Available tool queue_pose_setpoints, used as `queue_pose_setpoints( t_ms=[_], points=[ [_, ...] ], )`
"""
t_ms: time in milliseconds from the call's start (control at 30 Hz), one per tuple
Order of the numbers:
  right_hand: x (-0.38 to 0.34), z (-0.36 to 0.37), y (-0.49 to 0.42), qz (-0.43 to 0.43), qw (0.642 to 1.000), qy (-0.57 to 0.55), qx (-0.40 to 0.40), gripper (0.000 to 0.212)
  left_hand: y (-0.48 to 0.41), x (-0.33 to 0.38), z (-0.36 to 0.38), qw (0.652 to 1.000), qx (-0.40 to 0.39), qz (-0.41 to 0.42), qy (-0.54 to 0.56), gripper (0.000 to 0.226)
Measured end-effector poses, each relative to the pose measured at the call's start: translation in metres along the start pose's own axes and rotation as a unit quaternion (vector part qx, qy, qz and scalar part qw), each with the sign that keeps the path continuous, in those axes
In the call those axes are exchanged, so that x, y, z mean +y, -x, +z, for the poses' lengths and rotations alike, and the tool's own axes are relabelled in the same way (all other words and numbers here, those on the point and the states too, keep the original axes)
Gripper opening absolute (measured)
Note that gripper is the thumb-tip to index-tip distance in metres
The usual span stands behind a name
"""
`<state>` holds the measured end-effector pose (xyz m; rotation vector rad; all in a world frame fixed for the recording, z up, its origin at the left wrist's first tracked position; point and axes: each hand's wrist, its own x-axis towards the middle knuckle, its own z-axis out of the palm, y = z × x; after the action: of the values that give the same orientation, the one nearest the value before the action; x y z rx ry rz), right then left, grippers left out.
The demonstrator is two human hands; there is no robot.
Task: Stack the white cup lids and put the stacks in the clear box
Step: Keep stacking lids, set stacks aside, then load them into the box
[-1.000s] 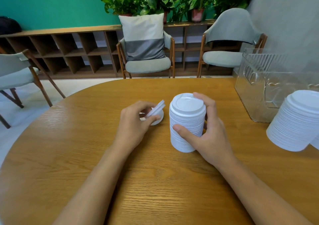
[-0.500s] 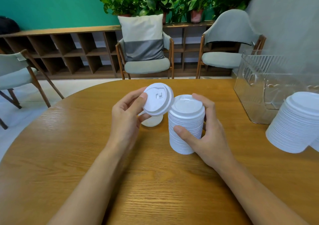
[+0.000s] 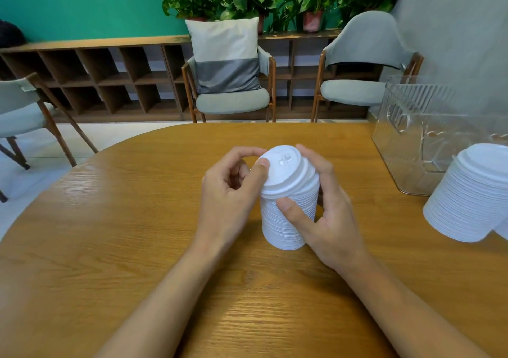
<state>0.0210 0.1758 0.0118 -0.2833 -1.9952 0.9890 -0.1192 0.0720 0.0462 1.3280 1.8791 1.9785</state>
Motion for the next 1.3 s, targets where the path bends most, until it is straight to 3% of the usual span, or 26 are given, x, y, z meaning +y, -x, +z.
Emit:
queue_pose_setpoints(
  t_ms=[100, 233, 300, 667, 1000, 1167, 1300],
  points=[
    [0.000, -0.001, 0.000, -0.001, 1.000, -0.002, 0.002, 0.067, -0.001, -0.001, -0.004, 1.000, -0.026, -0.009, -0.008, 0.029],
    [-0.001, -0.001, 0.000, 0.000, 1.000, -0.007, -0.003, 0.066, -0.007, -0.006, -0.019, 0.966, -0.211, -0.061, 0.137, 0.062],
    [-0.001, -0.002, 0.001, 0.001, 1.000, -0.009, -0.001, 0.066, -0.009, -0.007, -0.023, 0.955, -0.233, -0.072, 0.168, 0.066],
    [-0.002, 0.000, 0.001, 0.017, 1.000, -0.018, 0.007, 0.086, 0.000, 0.004, -0.003, 0.993, -0.077, -0.046, 0.074, 0.056],
    [-0.002, -0.001, 0.001, 0.022, 1.000, -0.012, -0.006, 0.075, 0.000, 0.005, -0.003, 0.994, -0.102, -0.036, 0.019, 0.057],
    [-0.002, -0.001, 0.000, 0.020, 1.000, -0.016, -0.009, 0.066, 0.004, 0.000, 0.002, 0.988, -0.106, -0.056, 0.095, 0.059],
    [-0.002, -0.002, 0.001, 0.021, 0.999, -0.002, -0.025, 0.076, 0.004, -0.005, 0.000, 0.987, -0.120, -0.046, 0.099, 0.059]
  ],
)
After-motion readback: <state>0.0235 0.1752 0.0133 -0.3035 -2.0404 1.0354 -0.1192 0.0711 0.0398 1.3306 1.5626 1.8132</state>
